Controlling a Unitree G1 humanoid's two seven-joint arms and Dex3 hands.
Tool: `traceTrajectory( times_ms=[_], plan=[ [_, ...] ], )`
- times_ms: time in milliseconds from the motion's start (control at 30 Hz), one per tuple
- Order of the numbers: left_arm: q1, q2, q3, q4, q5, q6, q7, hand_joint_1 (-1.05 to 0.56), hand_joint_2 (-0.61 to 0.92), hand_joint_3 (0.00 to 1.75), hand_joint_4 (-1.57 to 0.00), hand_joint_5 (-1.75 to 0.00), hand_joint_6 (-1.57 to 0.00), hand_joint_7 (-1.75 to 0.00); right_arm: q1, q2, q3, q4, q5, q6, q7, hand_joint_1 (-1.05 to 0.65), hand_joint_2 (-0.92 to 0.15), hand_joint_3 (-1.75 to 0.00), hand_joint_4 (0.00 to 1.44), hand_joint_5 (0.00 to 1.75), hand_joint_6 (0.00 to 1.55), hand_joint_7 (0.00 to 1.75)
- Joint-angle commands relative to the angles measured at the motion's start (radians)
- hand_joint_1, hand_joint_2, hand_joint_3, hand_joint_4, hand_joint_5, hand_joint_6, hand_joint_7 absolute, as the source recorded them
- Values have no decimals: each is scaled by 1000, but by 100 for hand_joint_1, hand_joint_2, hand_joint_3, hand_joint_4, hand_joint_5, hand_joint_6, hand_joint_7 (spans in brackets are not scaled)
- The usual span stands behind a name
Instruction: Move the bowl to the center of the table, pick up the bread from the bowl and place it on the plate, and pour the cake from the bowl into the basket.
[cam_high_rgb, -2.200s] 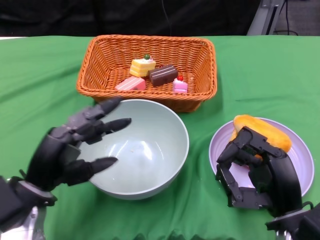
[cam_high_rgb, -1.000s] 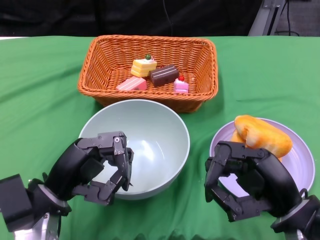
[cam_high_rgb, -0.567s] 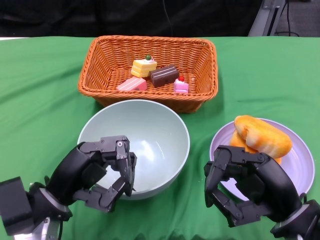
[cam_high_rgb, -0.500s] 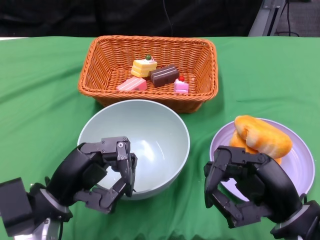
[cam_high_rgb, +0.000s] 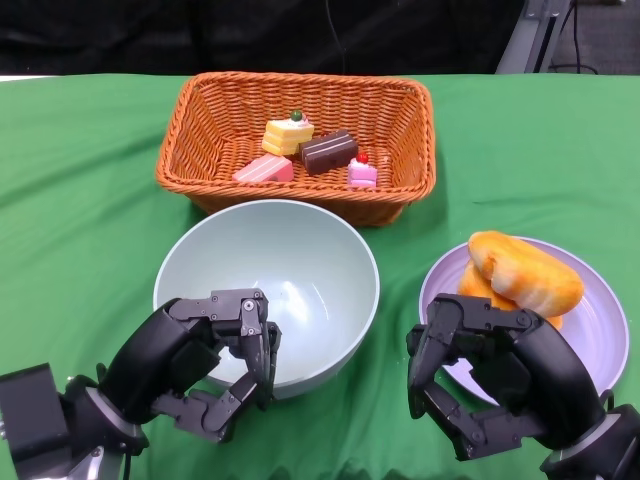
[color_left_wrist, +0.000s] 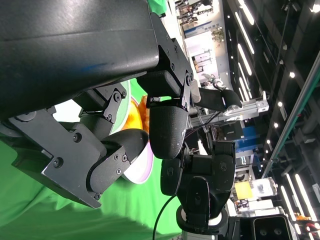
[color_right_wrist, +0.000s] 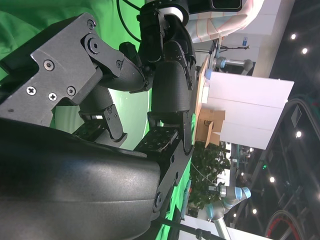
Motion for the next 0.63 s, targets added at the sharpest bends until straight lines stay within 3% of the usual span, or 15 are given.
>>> traceTrajectory(
  times_ms=[33,633],
  plan=[
    [3,8,6,-2,-4,-4,-9,-14,48,130,-80,-175,-71,-160,0,-3,-2,-2,10,0,-1,-7,-42,-121,82,165,74,137],
    [23,12,-1,-28,8,27,-5,-10,49,129,-78,-175,-72,-159,2,4,-2,1,6,-6,-4,-7,-42,-121,81,165,74,137]
  ],
)
